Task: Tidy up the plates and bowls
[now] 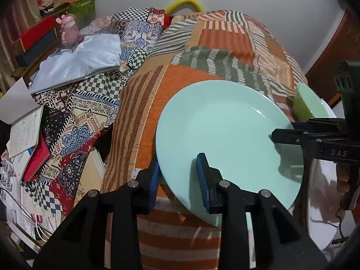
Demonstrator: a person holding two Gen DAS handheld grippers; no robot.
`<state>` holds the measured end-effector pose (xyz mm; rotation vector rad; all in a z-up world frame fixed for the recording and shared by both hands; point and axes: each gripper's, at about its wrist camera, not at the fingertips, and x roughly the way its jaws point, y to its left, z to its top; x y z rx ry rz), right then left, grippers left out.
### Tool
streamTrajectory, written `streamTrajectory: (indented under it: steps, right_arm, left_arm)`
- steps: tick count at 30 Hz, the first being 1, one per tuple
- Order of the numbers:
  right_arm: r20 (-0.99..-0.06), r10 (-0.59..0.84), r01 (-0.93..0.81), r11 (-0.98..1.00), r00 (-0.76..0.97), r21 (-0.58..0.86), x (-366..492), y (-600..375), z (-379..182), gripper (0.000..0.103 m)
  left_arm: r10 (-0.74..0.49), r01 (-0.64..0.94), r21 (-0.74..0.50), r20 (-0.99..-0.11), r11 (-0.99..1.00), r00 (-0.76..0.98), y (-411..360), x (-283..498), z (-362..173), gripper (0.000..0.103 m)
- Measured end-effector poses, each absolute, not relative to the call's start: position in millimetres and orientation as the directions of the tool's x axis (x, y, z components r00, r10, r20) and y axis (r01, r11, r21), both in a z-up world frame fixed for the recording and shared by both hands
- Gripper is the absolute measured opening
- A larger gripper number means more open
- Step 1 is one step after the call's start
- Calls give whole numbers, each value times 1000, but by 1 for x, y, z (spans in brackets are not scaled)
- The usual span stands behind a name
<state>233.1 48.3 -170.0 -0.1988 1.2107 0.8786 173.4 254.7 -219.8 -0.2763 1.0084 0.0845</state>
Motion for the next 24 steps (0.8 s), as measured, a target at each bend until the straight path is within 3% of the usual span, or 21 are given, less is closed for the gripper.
streamTrajectory:
  steps: [24]
  right_arm:
    - [-797,557,-649,700,233,299,184,-27,-113,29]
  left_arm:
    - [-49,-114,-165,-747,980,663,180,123,-139,31]
